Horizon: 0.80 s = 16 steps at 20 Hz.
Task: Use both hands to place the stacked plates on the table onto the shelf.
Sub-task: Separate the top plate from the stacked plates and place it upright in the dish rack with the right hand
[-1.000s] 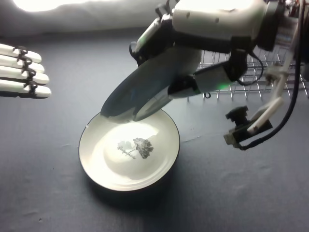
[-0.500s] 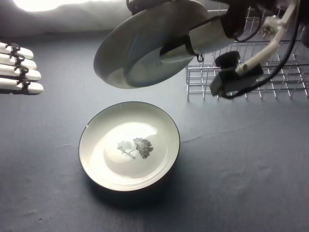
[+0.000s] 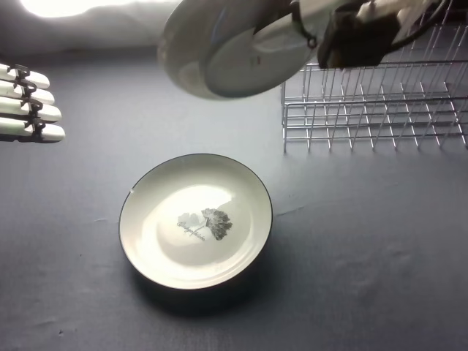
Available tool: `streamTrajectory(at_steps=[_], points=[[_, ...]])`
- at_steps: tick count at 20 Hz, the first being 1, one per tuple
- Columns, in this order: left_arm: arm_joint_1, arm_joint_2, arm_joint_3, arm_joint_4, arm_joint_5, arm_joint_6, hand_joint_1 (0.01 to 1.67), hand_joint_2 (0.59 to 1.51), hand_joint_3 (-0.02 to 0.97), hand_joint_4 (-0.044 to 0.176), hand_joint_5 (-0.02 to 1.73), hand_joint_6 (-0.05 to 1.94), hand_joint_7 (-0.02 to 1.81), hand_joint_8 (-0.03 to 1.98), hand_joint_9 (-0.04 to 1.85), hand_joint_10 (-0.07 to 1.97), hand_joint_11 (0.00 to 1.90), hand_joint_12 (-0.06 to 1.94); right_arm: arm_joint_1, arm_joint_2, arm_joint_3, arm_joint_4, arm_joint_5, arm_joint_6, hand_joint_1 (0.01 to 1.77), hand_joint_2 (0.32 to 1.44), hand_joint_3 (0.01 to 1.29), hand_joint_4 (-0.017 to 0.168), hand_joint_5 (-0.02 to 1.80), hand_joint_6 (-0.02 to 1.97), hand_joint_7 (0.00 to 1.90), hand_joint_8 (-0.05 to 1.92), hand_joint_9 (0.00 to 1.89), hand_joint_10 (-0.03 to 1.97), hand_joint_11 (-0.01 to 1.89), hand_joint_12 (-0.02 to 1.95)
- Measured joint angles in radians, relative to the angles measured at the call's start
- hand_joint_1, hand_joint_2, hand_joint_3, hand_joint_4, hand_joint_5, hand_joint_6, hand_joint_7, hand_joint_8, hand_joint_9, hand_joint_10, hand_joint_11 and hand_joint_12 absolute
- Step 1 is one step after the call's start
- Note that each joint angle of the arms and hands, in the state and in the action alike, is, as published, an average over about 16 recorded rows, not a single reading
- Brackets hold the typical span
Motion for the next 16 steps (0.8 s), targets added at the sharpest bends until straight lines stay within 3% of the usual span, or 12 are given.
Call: streamTrajectory(at_steps=[16], points=[[-0.005, -0.024, 0.000, 0.004, -0.095, -0.013, 0.01, 1.081, 0.020, 0.004, 0.02, 0.02, 0.02, 0.01, 0.02, 0.01, 0.01, 0.01, 0.051, 0.004, 0.090, 0.085, -0.084, 0.001, 1.37, 0.96, 0.01, -0.007, 0.92, 0.95, 1.08, 0.78, 1.05, 0.97, 0.89, 1.07]])
